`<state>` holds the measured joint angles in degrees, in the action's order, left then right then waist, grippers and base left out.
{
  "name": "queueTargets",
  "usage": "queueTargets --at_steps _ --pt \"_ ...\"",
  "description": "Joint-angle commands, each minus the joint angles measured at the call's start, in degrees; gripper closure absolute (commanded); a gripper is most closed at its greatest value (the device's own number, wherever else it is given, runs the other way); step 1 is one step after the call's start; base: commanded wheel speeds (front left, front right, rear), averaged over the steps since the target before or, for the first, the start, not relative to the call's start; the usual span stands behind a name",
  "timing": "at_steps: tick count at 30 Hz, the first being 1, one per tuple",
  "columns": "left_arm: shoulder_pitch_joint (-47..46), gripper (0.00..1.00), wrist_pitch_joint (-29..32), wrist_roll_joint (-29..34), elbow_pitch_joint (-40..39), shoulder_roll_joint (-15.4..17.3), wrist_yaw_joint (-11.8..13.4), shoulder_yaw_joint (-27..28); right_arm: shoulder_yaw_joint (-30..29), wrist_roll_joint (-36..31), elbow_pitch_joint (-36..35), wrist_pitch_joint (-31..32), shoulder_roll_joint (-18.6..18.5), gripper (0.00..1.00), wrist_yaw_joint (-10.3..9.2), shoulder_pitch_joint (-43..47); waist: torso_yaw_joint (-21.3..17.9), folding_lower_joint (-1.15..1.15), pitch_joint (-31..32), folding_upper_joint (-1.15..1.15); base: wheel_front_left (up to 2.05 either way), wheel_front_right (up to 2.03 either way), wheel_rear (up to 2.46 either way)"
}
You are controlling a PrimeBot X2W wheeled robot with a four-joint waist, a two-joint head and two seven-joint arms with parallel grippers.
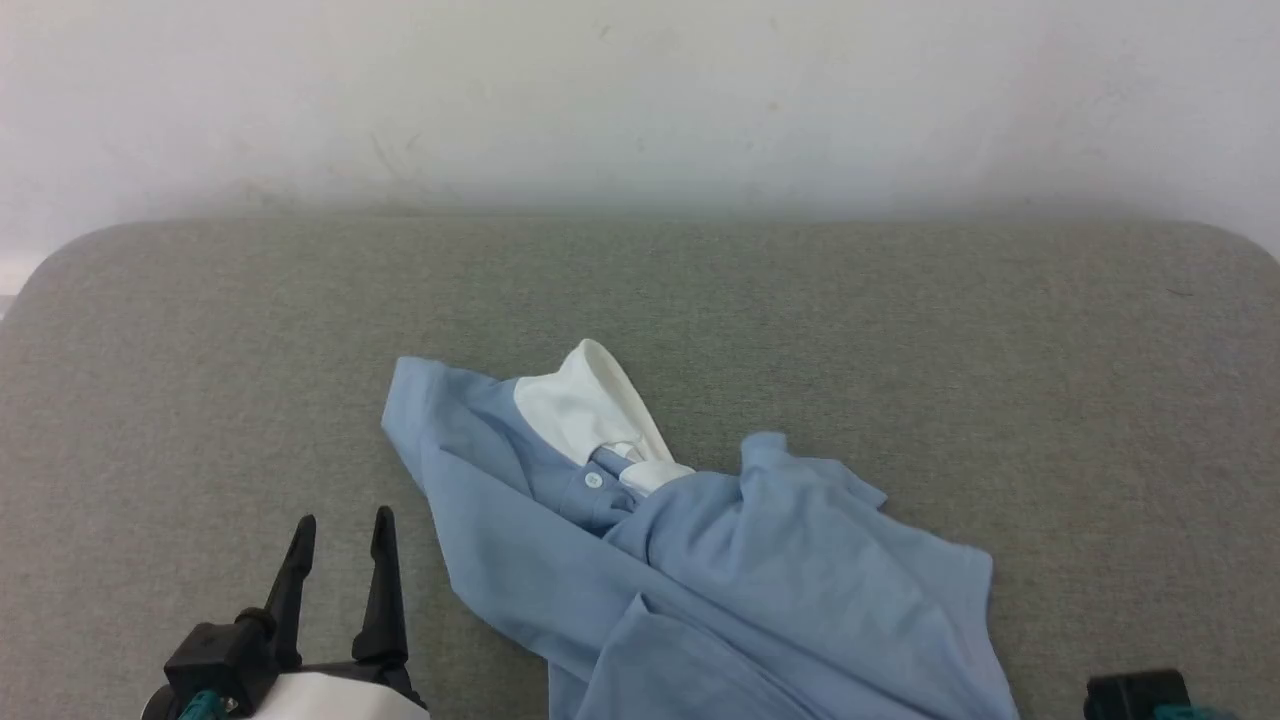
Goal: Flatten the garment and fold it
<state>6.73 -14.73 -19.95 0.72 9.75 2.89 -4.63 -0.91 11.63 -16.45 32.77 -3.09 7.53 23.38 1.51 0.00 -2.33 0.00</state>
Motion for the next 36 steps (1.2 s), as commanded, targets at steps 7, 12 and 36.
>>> queueTargets --at_steps 7,12,36 --pt "-0.04 0.0 -0.27 1.11 0.88 -1.08 -1.12 0.78 -0.88 0.98 -6.66 -1.94 0.2 0.0 -0.04 -2.32 -0.92 0.0 -0.29 0.0 0.0 0.0 0.0" --pt "-0.67 0.0 -0.27 1.44 0.98 -1.62 -1.6 1.07 -0.26 -0.12 -2.31 -6.01 -0.08 0.0 -0.04 -11.16 0.1 0.0 -0.58 0.0 0.0 0.0 0.0" --pt "-4.23 0.0 -0.27 3.17 3.52 -4.71 -4.52 2.42 19.55 18.71 34.86 1.51 -8.45 1.0 -0.04 -47.21 4.48 0.0 -2.97 0.0 0.0 0.0 0.0"
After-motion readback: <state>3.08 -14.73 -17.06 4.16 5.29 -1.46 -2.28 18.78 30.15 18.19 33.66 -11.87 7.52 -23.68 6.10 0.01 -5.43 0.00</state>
